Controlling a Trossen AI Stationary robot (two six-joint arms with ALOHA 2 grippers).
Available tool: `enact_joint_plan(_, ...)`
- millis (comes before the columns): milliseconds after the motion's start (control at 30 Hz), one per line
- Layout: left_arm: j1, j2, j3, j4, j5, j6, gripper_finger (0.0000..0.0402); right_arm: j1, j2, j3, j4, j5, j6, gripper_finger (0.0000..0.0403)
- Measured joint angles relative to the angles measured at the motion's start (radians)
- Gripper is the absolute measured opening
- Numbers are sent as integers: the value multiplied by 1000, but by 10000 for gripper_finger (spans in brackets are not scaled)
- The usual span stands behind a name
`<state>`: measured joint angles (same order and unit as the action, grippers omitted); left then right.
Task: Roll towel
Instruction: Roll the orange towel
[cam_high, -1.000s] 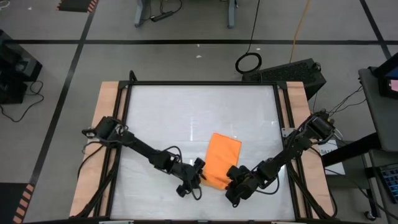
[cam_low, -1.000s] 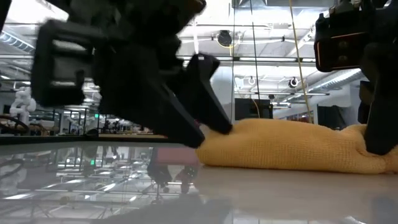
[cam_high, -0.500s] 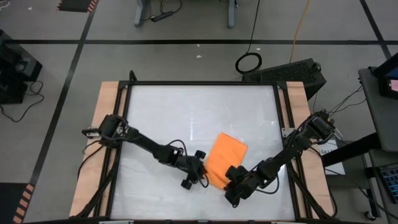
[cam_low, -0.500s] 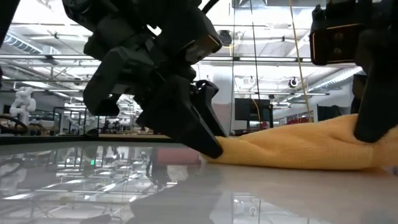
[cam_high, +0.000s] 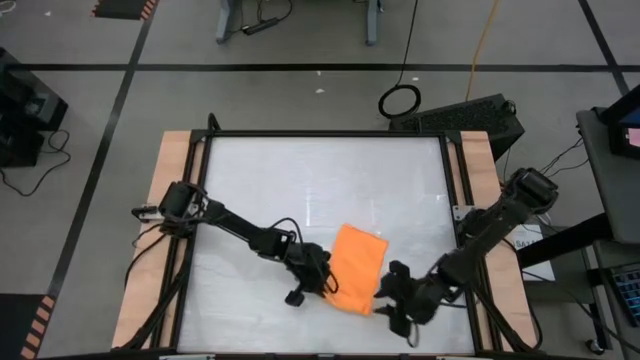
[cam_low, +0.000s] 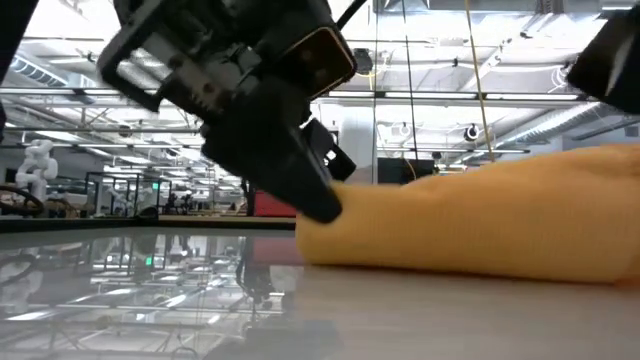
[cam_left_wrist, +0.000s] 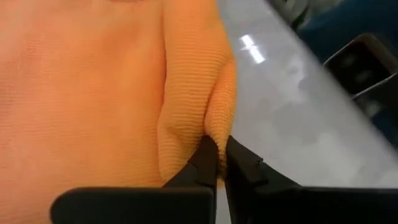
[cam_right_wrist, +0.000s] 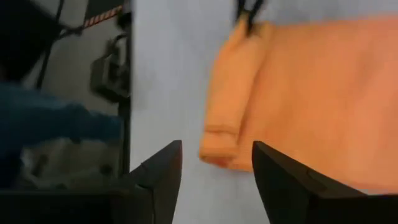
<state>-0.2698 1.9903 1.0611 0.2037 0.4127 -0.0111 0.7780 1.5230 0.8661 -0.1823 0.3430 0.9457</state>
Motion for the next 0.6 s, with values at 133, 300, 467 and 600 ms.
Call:
enact_joint_plan(133,31,0,0,37,72,-101,11,74,12,0,41,73,-186,180)
enact_joint_plan(300,75,0,0,42,144,-238,10,117,88,0,122,129,-298,177)
enact_joint_plan(467,102,0,0,46,195,-316,10,117,194,10,161,223,-339,185)
enact_joint_plan(600,115,0,0,43,236,-350,9,109,261,66,156,333,-406,196)
